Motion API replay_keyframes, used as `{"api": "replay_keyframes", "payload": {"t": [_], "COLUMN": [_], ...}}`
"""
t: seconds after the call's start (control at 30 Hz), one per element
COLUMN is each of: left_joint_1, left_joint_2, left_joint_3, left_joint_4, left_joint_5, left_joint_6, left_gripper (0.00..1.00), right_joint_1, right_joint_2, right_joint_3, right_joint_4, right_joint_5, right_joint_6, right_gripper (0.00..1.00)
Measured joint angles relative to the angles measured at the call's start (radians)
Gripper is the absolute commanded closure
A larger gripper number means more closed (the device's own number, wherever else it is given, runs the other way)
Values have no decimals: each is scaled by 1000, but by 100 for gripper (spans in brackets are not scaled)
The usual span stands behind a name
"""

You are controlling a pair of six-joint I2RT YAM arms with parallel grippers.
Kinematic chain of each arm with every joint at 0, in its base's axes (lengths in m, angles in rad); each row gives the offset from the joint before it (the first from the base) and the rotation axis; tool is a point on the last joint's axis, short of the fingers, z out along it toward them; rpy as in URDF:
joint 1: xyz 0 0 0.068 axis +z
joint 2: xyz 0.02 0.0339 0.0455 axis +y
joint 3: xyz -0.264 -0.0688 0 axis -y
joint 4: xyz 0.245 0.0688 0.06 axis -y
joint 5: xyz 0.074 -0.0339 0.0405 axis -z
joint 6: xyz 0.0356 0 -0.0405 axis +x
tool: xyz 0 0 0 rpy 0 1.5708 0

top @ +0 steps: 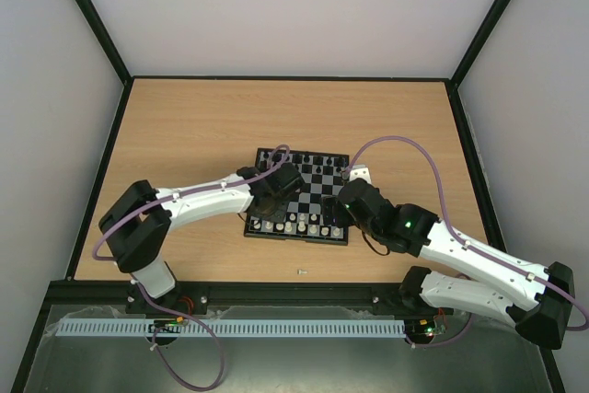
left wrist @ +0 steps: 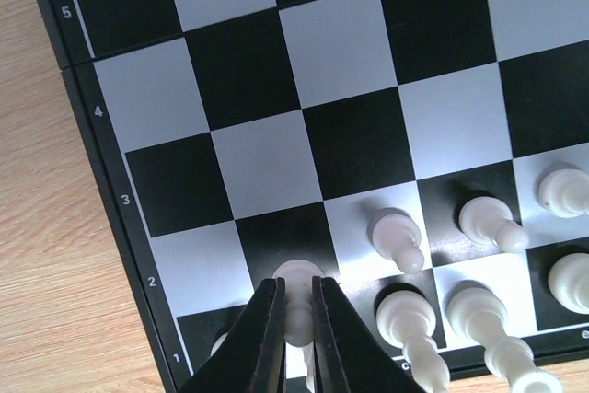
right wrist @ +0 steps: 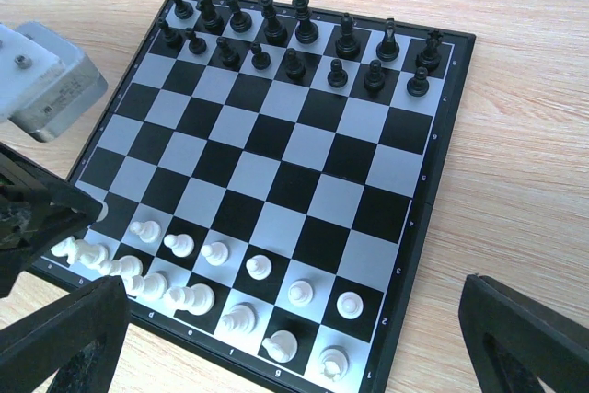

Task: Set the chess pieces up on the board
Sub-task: Place the chess piece on the chessboard.

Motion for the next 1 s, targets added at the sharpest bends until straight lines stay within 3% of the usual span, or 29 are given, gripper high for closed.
{"api": "replay_keyframes", "payload": {"t": [0.87, 1.0], "left_joint_1": [9, 12], "left_joint_2": [65, 65], "left_joint_3": [-21, -23], "left_joint_4": [38, 39], "left_joint_5": [3, 3], "left_joint_6": [17, 17], "left_gripper": [89, 85], "right_joint_1": [0, 0], "right_joint_2": [0, 0], "right_joint_3": [0, 0], "right_joint_4": [12, 13], "right_joint_5": [-13, -15], "right_joint_6": [-4, -4], "right_gripper": [1, 1]}}
